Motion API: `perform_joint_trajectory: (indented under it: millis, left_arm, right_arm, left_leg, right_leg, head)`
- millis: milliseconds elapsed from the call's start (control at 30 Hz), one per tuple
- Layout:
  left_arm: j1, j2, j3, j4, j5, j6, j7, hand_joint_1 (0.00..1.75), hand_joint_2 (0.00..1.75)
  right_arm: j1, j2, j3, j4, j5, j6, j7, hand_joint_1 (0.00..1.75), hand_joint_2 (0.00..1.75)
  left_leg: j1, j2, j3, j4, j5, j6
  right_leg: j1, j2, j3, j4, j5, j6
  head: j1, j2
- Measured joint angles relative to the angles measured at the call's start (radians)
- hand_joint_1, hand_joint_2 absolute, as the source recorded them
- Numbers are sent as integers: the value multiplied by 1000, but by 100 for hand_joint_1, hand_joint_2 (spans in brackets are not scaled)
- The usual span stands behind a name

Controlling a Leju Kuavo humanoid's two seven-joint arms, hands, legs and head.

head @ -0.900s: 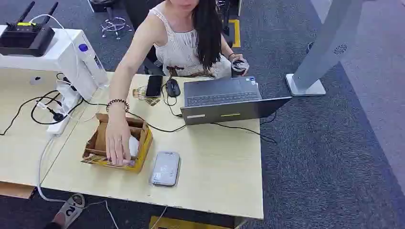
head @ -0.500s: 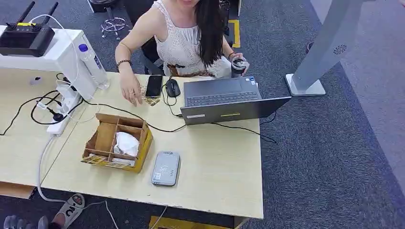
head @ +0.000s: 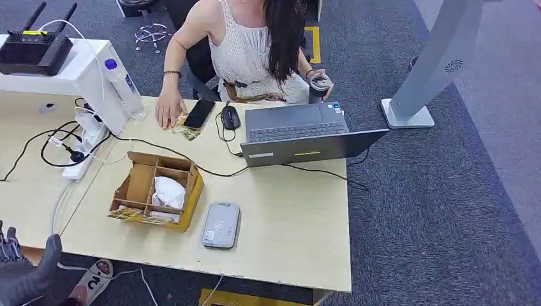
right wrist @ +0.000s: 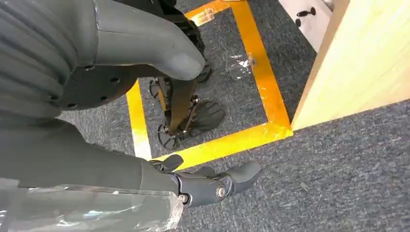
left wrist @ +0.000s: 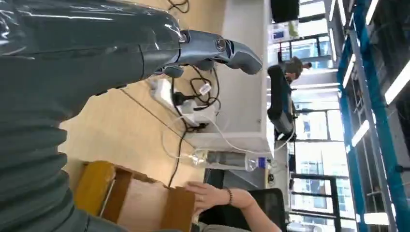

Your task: Pass the card to the sensor for recognition and then transmit it.

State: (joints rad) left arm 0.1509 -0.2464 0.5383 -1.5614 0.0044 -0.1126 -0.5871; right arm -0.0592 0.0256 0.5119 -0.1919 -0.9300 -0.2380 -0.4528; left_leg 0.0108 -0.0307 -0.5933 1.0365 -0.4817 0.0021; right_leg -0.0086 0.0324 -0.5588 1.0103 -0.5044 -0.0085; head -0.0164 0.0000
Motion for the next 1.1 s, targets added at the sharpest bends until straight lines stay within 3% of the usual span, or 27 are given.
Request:
perform_joint_trajectory:
  millis: [600, 933, 1100]
  left_arm:
    - [-265, 151, -234, 24, -520, 147, 222, 0, 175]
    - [-405, 246, -364, 115, -795, 216, 347, 0, 175]
    - [-440, 271, -394, 139, -871, 237, 380, 0, 175]
  right_arm:
    - [-33, 4, 69, 0, 39, 4, 35, 0, 175]
    - [-50, 8, 101, 0, 62, 18, 54, 0, 175]
    - [-53, 8, 110, 0, 71, 19, 60, 0, 175]
  left_leg:
    - [0, 0, 0, 0, 1, -1]
    - [0, 0, 0, 0, 1, -1]
    - [0, 0, -1, 1, 1, -1]
  right_leg:
    - [0, 1, 0, 0, 0, 0]
    - [0, 1, 0, 1, 0, 0]
    - [0, 1, -1, 1, 0, 0]
  head:
    - [0, 0]
    - [0, 0]
    - [1, 0]
